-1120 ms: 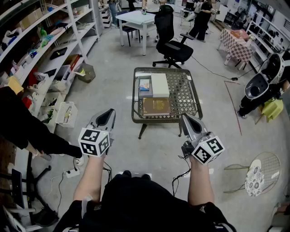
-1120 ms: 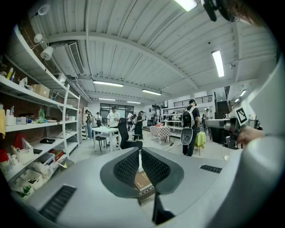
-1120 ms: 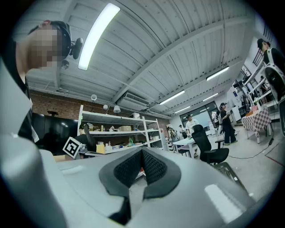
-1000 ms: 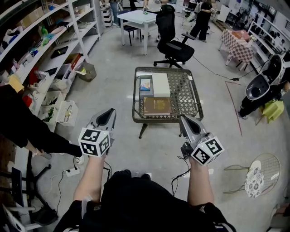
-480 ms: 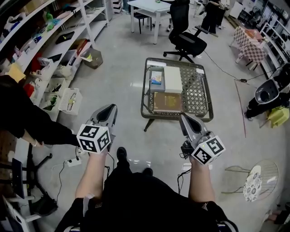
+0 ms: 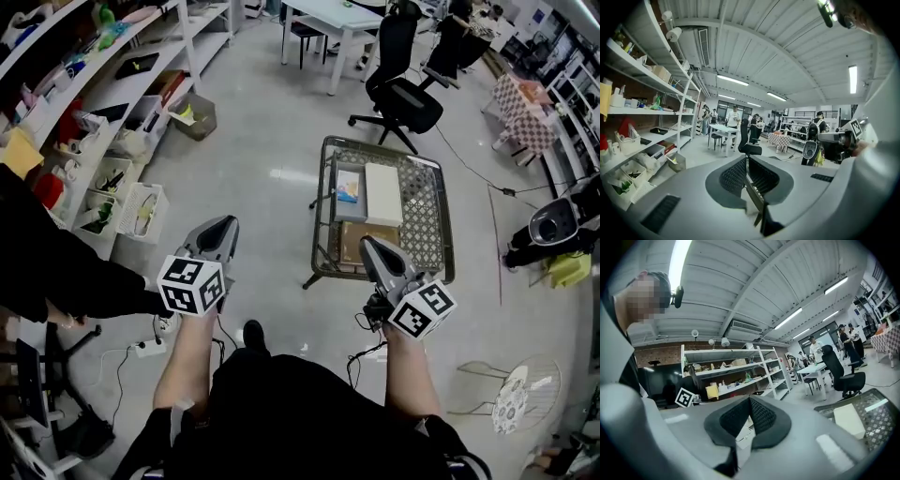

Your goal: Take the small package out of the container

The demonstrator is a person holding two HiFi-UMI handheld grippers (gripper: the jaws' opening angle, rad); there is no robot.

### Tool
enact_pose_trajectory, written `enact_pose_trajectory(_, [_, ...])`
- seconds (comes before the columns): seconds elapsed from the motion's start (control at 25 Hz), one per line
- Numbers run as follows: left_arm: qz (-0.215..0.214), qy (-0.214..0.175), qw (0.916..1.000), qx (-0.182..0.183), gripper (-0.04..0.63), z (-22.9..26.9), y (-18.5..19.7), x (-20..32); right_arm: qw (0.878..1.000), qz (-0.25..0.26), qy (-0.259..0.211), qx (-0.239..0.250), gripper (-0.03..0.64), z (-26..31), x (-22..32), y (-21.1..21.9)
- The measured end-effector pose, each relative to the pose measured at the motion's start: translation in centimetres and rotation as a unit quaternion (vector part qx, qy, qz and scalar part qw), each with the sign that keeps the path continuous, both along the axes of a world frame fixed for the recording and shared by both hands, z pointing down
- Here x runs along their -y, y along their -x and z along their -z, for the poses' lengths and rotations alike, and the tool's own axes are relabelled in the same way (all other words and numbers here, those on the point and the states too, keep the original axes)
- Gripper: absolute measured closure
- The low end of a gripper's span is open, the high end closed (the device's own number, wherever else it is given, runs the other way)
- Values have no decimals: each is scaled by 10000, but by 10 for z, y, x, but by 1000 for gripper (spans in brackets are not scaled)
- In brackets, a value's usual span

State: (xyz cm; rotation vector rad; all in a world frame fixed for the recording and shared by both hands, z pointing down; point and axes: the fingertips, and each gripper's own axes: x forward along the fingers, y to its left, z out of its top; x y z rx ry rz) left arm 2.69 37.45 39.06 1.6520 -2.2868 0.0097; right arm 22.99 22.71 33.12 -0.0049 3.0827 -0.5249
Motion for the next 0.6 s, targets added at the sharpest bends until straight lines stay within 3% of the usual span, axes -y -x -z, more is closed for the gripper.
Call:
enact_pose_trajectory(0.32, [-178,151,9996,-129,572,-19,94,-3,9993,-88,247,-280,606,-22,-5,110])
enact_pose_trajectory(0.6, [-418,232,9985,-273,572,-35,130,18,9974,-305,460,-460,581,-44,12,152])
